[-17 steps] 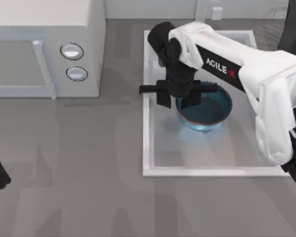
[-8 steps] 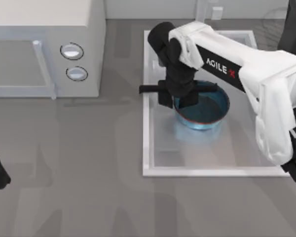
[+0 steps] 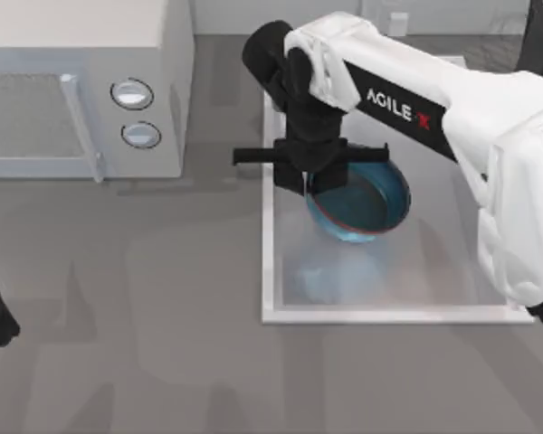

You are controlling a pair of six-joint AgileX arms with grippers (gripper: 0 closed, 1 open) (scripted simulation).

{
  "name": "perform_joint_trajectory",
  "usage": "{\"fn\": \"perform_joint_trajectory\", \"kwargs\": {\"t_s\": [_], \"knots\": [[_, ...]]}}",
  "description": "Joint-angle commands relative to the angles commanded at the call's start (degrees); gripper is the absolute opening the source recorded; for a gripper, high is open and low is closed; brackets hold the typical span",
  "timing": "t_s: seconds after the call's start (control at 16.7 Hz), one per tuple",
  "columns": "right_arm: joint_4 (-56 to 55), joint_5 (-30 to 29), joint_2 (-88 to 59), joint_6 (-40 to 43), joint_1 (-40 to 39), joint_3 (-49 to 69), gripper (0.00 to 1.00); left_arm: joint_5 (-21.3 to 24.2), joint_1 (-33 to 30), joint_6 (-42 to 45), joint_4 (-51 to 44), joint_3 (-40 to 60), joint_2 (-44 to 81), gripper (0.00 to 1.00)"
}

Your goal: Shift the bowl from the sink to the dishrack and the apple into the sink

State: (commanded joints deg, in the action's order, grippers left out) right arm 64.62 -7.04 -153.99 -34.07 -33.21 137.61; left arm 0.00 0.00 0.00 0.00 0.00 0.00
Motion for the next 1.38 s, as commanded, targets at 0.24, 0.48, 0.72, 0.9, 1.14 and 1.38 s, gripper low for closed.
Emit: {"fn": "perform_joint_trajectory", "kwargs": {"t_s": [0.24, 0.48, 0.72, 0.9, 1.14, 1.38], "knots": [[7.6, -0.8, 16.7, -6.8, -6.8, -9.3, 0.00, 0.0, 0.0, 0.0, 0.0, 0.0, 0.0, 1.00], [16.2, -1.8, 35.5, -14.6, -14.6, -19.3, 0.00, 0.0, 0.0, 0.0, 0.0, 0.0, 0.0, 1.00], [23.1, -2.5, 49.1, -20.8, -21.0, -27.2, 0.00, 0.0, 0.0, 0.0, 0.0, 0.0, 0.0, 1.00], [25.5, -2.8, 53.1, -22.9, -23.3, -30.1, 0.00, 0.0, 0.0, 0.0, 0.0, 0.0, 0.0, 1.00], [25.5, -2.7, 53.1, -23.0, -23.1, -30.1, 0.00, 0.0, 0.0, 0.0, 0.0, 0.0, 0.0, 1.00], [21.7, -0.4, 55.4, -20.2, -19.9, -32.0, 0.00, 0.0, 0.0, 0.0, 0.0, 0.0, 0.0, 1.00]]}}
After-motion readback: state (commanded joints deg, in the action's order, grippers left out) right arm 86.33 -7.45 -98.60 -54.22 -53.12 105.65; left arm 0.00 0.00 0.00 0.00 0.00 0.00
